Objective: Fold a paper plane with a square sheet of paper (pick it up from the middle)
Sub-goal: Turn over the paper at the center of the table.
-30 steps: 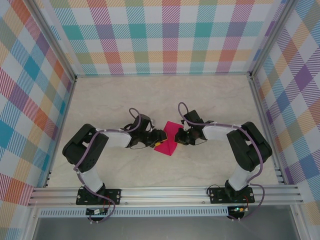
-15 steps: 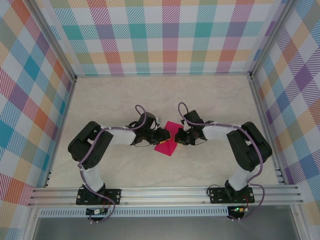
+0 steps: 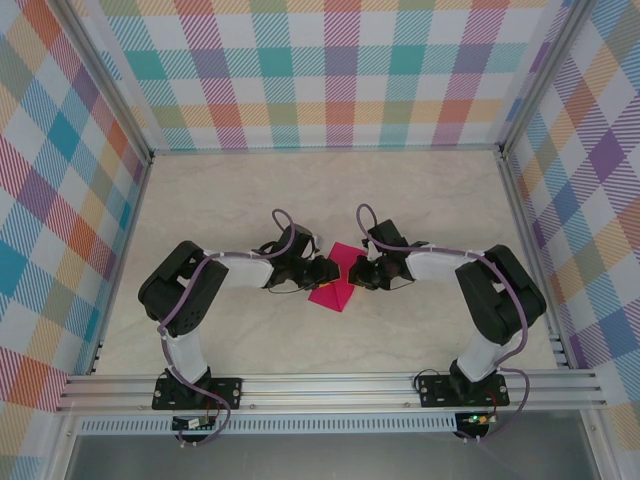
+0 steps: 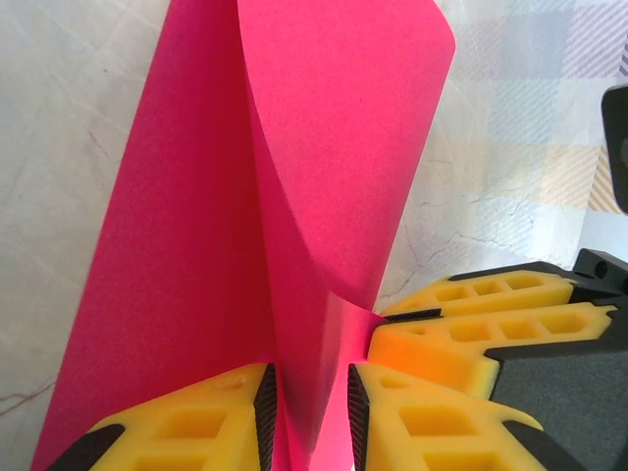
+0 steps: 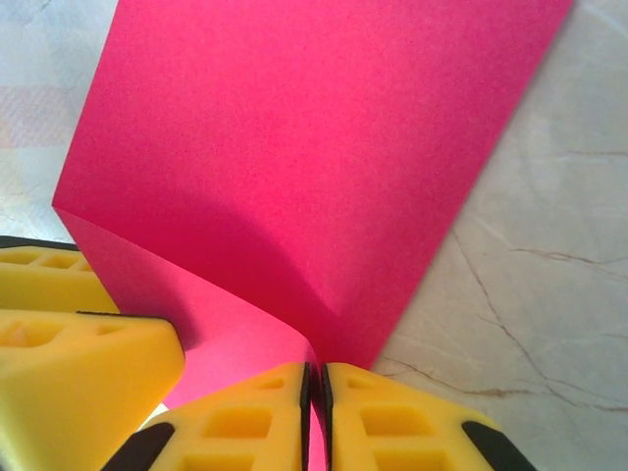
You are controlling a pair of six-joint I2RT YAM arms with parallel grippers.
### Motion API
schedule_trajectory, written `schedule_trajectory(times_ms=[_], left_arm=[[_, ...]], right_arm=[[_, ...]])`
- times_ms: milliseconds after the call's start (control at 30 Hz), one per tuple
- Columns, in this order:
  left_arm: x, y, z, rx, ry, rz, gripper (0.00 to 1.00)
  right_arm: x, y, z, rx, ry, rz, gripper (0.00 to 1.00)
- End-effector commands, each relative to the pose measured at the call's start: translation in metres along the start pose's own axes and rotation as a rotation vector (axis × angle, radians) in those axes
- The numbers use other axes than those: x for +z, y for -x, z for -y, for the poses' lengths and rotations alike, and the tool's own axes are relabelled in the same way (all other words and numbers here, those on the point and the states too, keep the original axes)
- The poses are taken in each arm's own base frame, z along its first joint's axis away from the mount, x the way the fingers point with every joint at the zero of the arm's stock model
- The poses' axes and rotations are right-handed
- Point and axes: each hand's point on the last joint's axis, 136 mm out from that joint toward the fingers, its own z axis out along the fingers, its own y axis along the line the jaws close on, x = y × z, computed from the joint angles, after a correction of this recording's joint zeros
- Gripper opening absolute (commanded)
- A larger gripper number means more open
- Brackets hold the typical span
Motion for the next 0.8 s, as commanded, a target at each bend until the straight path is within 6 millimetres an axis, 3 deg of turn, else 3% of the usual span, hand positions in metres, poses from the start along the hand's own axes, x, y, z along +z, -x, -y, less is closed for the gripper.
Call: schedule_trajectory(times_ms=[0,167,300,400,533,700,767], left_arm=[[0.005,-0.002,0.001,0.024,0.011,-0.014,0.26],[0.002,0.001,0.003,0.034,0.018,0.005,0.17],[-0.005,0.004,0.005,0.061,0.040,0.028,0.09],[-0.023,0.010,0.011,0.120,0.091,0.059,0.07],[-0.065,0.023,0.022,0.238,0.230,0.117,0.07],[-0.126,0.042,0.018,0.366,0.502,0.204,0.07],[-0.148,0.051,0.016,0.409,0.611,0.248,0.07]], right_arm=[[-0.011,0.002,-0.010,0.000,0.032,0.016,0.17],[-0.030,0.007,-0.013,-0.014,0.010,0.061,0.33],[-0.058,0.013,-0.003,-0.013,-0.084,0.149,0.48],[-0.084,0.019,0.010,-0.004,-0.190,0.234,0.59],[-0.114,0.024,0.020,-0.010,-0.275,0.330,0.75],[-0.144,0.029,0.025,-0.016,-0.327,0.434,0.95],[-0.153,0.031,0.026,-0.017,-0.336,0.466,0.98]])
